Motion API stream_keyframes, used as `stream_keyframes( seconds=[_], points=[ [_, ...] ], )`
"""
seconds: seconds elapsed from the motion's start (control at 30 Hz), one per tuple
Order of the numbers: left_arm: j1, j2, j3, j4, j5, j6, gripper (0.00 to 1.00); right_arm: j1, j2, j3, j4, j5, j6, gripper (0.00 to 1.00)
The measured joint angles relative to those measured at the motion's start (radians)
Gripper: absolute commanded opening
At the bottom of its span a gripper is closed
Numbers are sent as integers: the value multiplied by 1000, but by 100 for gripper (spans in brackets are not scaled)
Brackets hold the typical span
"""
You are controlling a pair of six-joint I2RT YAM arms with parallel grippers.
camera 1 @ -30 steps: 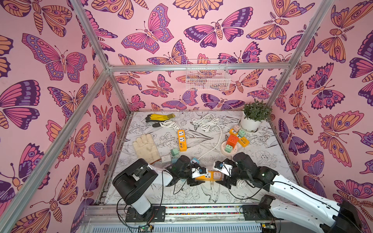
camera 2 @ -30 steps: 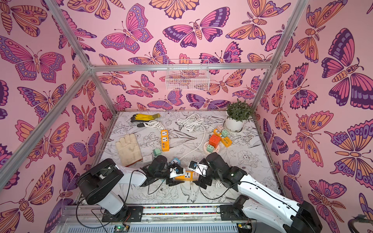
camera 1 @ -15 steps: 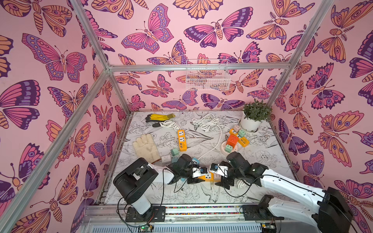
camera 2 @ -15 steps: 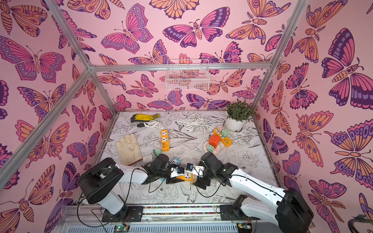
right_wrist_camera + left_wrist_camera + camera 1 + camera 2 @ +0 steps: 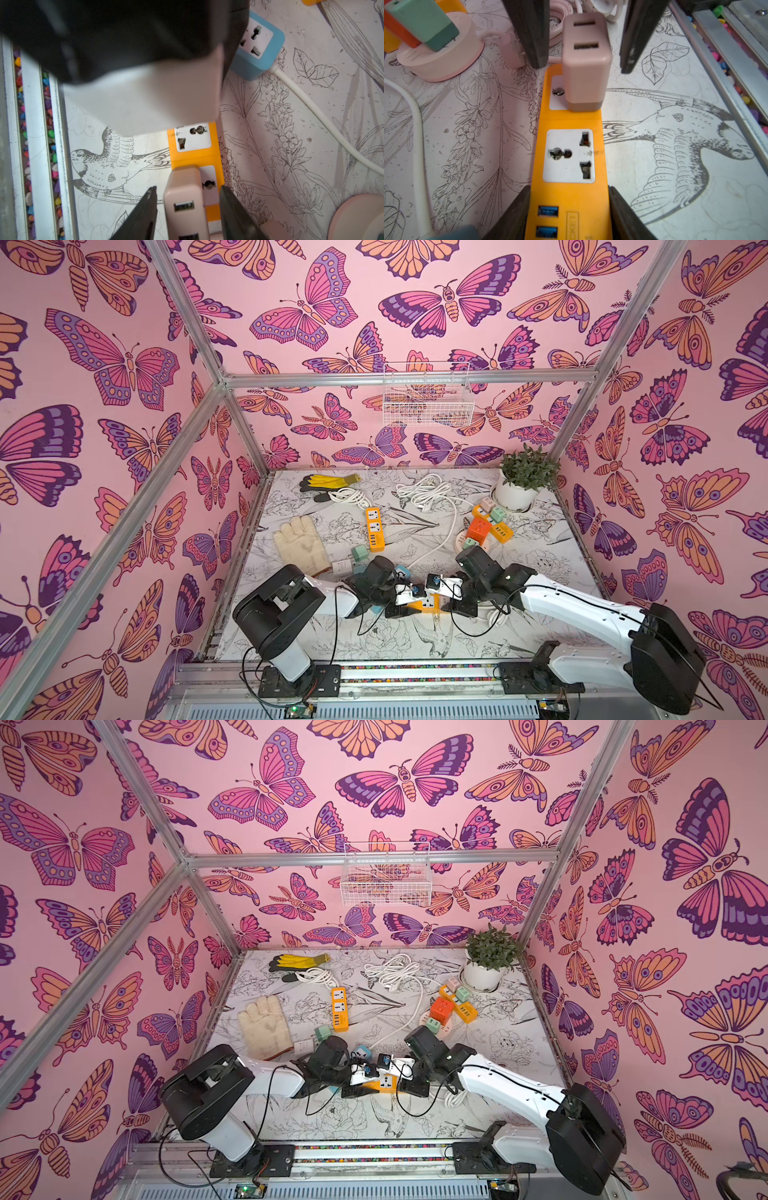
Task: Pull the plug off the socket
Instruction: Remove the plug from the socket.
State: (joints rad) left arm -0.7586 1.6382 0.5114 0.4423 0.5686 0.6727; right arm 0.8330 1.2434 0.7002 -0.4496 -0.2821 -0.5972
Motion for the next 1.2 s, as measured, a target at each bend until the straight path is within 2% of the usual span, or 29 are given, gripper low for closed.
stream_keyframes(
  seconds=[0.73,1.0,1.2],
  points=[
    [33,-22,-17,-5,-6,12,49,-33,-13,-26,6,-30,-18,45],
    [34,-23,-17,-8,2,27,48,-40,-12,-26,17,-33,-46,29],
    [35,-23,-16,-3,0,25,48,-124,1,-22,6,-120,-48,27]
  ],
)
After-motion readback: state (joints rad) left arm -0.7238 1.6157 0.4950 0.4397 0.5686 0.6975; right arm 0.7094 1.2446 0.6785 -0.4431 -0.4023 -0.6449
